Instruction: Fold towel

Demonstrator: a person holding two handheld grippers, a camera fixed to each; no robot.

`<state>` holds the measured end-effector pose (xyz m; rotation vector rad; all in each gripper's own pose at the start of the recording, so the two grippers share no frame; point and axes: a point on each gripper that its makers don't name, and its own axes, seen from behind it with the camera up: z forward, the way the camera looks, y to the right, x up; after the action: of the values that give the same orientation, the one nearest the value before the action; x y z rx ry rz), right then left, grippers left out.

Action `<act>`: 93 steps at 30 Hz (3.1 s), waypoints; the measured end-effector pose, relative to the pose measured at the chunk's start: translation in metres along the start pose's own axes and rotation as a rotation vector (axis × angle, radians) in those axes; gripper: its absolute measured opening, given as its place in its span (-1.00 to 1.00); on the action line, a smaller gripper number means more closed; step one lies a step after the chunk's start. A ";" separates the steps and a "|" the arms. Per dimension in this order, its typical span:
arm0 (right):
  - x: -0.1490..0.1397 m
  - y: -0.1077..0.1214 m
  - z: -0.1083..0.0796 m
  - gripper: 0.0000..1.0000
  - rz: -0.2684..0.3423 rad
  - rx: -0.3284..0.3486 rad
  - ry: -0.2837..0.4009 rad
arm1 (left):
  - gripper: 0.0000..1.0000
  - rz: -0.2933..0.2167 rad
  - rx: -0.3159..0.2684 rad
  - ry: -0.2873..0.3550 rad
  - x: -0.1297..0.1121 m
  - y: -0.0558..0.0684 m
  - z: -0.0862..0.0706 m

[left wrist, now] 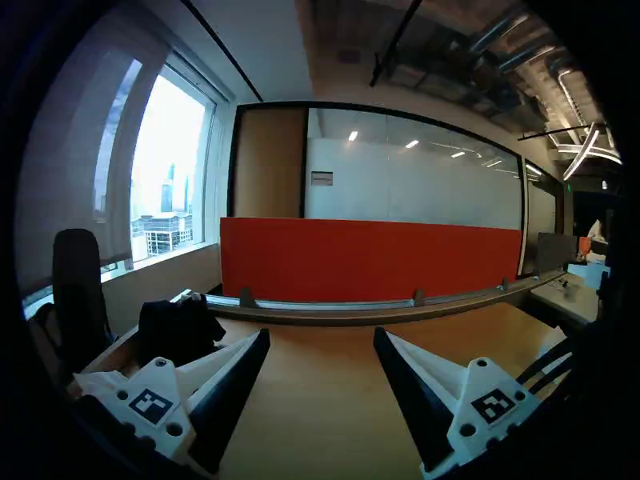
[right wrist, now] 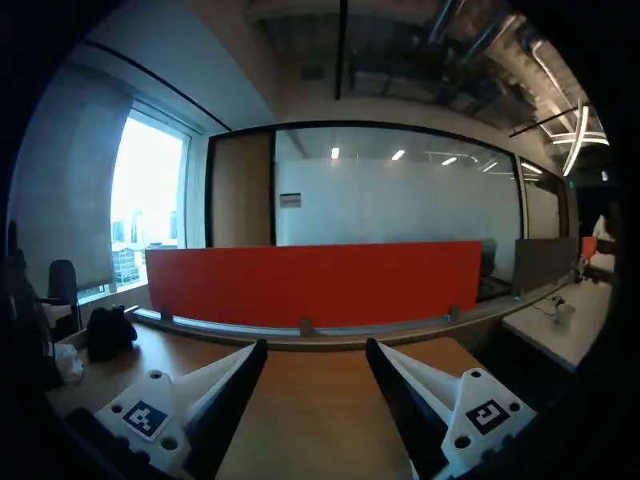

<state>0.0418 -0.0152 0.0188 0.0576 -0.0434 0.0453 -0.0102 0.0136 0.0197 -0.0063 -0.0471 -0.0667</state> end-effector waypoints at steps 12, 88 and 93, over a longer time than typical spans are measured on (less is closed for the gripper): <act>0.003 -0.019 -0.001 0.91 -0.002 0.013 0.003 | 0.93 -0.003 0.005 0.009 -0.009 -0.004 -0.002; -0.087 -0.029 -0.020 0.91 0.047 -0.050 0.040 | 0.92 0.044 0.024 0.099 -0.176 -0.027 0.002; -0.084 -0.026 -0.021 0.91 0.049 -0.052 0.047 | 0.93 0.044 0.022 0.099 -0.177 -0.026 0.002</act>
<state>-0.0400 -0.0437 -0.0074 0.0033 0.0007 0.0943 -0.1882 -0.0008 0.0139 0.0179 0.0510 -0.0226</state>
